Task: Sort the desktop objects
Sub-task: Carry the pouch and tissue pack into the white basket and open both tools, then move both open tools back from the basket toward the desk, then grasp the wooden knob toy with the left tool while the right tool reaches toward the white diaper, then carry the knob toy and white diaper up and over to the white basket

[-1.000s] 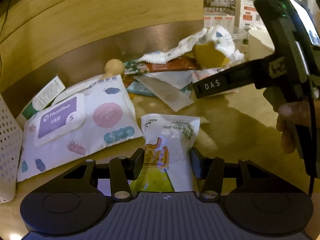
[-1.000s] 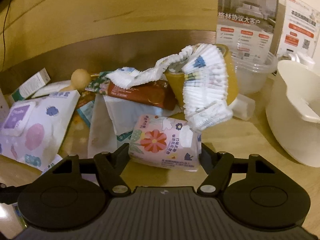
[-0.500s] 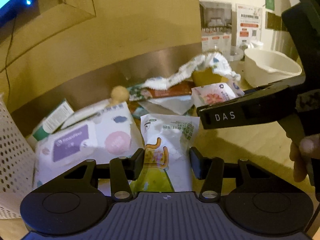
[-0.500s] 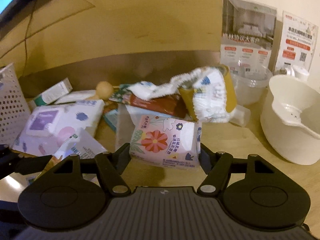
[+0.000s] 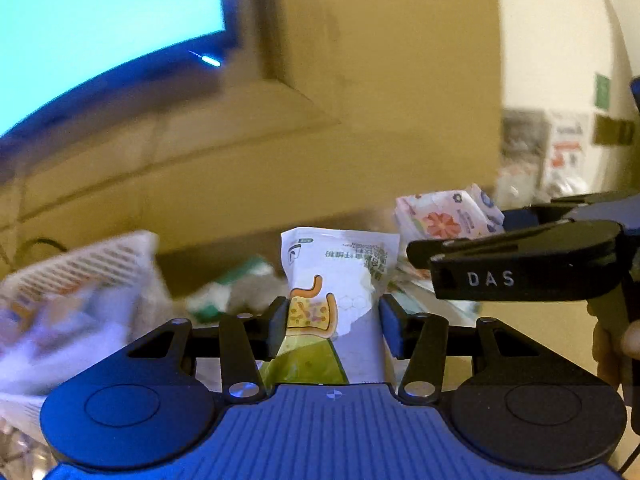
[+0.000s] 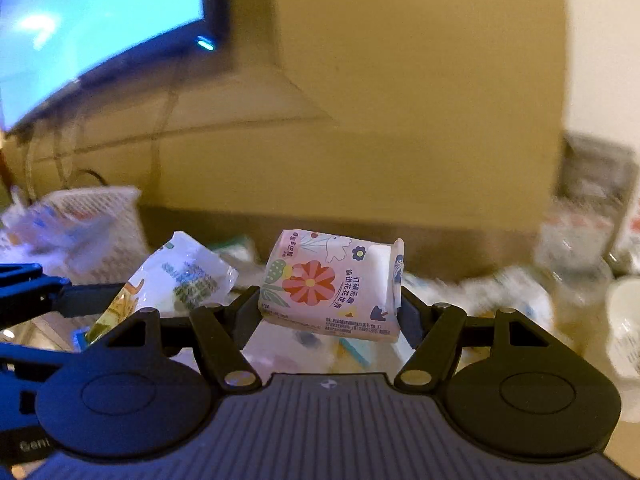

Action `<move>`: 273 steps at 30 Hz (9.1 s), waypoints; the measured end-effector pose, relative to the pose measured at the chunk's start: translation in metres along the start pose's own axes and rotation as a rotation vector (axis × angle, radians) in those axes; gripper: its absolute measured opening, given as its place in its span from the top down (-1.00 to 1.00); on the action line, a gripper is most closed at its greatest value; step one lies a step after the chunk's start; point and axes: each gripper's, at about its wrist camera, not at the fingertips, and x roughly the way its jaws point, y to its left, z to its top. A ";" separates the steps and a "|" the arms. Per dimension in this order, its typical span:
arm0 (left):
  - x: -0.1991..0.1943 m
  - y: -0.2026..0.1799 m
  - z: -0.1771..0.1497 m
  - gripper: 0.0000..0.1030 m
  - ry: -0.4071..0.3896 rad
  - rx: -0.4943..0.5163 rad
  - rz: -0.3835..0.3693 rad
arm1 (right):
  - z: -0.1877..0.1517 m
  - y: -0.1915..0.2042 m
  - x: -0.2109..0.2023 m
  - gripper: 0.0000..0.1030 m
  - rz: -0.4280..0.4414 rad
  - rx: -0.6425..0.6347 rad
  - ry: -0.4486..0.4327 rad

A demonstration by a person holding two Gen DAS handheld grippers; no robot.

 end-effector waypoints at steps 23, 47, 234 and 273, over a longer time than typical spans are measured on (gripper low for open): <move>-0.019 0.241 -0.017 -0.06 0.066 -0.134 0.262 | 0.068 0.230 0.100 -0.46 0.254 -0.103 0.083; 0.055 0.286 -0.026 -0.56 0.208 -0.081 0.178 | 0.056 0.248 0.160 -0.56 0.101 -0.014 0.232; 0.005 0.163 0.066 0.16 -0.054 -0.104 0.301 | 0.094 0.154 -0.006 0.80 0.164 -0.419 -0.400; -0.014 0.366 -0.017 -0.03 0.143 -0.271 0.371 | 0.107 0.316 0.123 0.80 0.493 -0.223 0.101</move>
